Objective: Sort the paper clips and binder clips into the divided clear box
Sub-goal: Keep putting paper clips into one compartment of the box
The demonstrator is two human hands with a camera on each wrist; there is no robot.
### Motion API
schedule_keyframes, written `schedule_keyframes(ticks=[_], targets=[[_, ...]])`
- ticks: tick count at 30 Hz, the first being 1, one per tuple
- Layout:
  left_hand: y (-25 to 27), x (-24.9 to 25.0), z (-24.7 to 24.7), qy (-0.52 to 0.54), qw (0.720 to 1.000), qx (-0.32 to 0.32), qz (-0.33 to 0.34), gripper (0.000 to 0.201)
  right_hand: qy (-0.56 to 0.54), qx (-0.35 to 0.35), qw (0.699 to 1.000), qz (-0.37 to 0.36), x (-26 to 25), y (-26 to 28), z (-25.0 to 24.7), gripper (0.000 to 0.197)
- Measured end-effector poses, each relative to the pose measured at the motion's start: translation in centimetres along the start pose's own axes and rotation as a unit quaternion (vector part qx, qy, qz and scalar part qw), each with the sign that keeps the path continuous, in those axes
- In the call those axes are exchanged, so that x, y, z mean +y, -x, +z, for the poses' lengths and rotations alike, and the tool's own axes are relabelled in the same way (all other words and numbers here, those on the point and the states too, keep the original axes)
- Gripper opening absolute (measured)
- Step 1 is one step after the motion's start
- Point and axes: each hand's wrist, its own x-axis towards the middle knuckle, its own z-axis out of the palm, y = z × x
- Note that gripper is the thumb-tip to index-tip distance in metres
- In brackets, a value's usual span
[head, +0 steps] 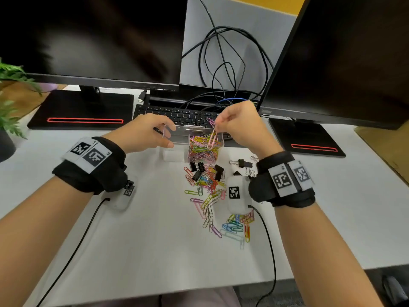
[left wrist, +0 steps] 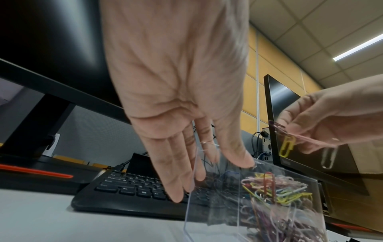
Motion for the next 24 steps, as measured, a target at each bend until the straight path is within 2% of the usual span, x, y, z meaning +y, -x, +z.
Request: schedule_keyframes(ticks=[6, 8, 17, 24], targets=[[-0.1, -0.1, 0.1, 0.006, 1.0, 0.0, 0.001, 0.039, -0.013, 0.093, 0.995, -0.021, 0.1, -1.5, 2.5, 0.014], [-0.1, -0.3, 0.0, 0.004, 1.0, 0.0, 0.004, 0.039, -0.009, 0.101, 0.994, -0.026, 0.6, -1.4, 3.1, 0.016], [-0.3, -0.3, 0.0, 0.0, 1.0, -0.007, 0.002, 0.039, 0.05, 0.055, 0.997, -0.035, 2.4, -0.2, 3.2, 0.015], [-0.2, -0.1, 0.0, -0.001, 1.0, -0.008, 0.005, 0.038, 0.144, -0.003, 0.989, -0.027, 3.0, 0.4, 2.7, 0.014]])
